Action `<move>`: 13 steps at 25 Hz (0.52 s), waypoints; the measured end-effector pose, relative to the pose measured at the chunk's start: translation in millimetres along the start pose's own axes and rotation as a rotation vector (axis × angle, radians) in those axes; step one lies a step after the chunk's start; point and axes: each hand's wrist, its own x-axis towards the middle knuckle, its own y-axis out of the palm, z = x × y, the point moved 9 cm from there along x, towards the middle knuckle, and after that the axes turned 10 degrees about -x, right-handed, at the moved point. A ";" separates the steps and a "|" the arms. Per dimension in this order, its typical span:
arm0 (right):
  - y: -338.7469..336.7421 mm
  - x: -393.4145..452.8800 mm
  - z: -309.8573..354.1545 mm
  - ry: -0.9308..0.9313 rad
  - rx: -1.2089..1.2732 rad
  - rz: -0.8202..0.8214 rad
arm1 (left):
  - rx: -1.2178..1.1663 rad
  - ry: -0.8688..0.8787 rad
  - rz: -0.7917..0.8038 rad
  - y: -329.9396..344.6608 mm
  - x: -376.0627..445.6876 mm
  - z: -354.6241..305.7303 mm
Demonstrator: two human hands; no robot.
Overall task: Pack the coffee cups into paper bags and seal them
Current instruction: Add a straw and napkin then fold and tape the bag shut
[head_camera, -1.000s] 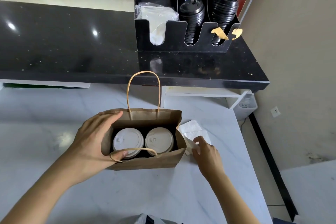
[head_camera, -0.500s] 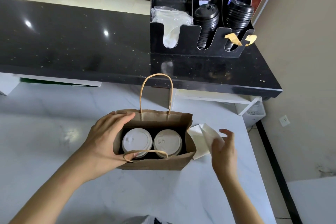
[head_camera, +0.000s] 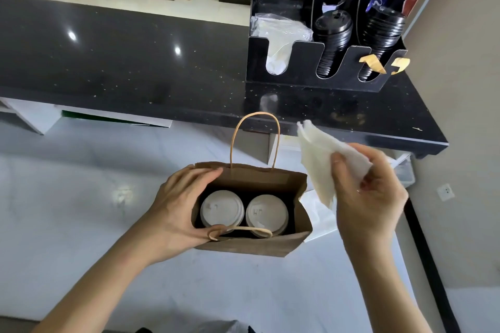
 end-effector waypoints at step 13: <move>137.9 -64.5 25.4 -0.670 -0.391 0.678 | -0.010 -0.010 -0.014 -0.3 2.2 -1.3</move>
